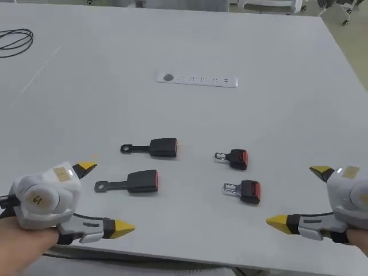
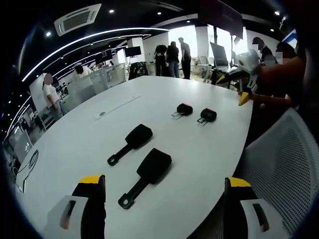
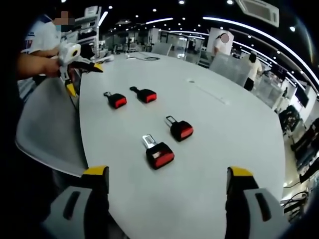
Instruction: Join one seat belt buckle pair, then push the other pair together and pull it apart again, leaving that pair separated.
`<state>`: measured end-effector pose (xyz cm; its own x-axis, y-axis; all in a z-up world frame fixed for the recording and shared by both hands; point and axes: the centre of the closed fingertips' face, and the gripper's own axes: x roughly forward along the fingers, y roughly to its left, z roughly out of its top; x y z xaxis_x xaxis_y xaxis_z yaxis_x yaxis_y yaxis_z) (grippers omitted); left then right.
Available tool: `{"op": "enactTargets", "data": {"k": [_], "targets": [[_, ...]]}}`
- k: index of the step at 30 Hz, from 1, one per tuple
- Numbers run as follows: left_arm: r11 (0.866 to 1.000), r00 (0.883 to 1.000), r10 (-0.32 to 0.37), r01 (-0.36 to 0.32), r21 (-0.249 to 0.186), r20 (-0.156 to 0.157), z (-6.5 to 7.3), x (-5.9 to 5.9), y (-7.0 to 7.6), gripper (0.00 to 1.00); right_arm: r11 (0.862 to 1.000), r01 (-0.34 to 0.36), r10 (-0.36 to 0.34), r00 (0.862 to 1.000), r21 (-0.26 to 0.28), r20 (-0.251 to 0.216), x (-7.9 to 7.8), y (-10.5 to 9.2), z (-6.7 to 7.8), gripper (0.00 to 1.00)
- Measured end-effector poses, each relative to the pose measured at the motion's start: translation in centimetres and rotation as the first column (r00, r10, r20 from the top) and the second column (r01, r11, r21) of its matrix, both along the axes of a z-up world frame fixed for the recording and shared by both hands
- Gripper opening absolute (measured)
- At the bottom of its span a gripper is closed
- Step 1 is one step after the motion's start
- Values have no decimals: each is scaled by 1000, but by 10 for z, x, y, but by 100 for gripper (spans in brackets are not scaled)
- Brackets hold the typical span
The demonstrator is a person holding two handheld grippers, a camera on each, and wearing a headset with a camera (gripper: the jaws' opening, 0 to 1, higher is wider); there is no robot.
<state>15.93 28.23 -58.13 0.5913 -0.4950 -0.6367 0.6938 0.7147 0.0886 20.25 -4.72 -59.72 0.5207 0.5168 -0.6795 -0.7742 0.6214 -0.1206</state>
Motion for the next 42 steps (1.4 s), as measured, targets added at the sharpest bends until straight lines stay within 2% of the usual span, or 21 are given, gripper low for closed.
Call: {"op": "enactTargets", "data": {"k": [10,14,21,25,33,40,42], "targets": [[1000,1000,-19,19,5,-11,-5,4,0,100,1000,19,-19,1000,14,6,11,3,1,100],[1000,1000,-3,3,-13,-15,-9,12,2,100,1000,26,-26,1000,15,-11,14,5,-2,100],[1000,1000,-3,3,-14,-9,-10,24,3,100,999,26,-25,999,31,-24,19,14,-5,100],[1000,1000,-9,9,0,-11,-12,24,6,100,1000,-11,11,1000,22,-19,21,24,-7,99],[1000,1000,-4,4,11,-16,-14,25,11,100,999,-12,13,1000,43,-25,24,29,-5,99],[1000,1000,-12,13,24,-22,-17,23,10,100,999,-36,36,999,7,-21,20,28,-8,97],[1000,1000,-10,11,30,-23,-18,23,11,100,999,-52,52,999,2,-8,19,30,-7,97]]}}
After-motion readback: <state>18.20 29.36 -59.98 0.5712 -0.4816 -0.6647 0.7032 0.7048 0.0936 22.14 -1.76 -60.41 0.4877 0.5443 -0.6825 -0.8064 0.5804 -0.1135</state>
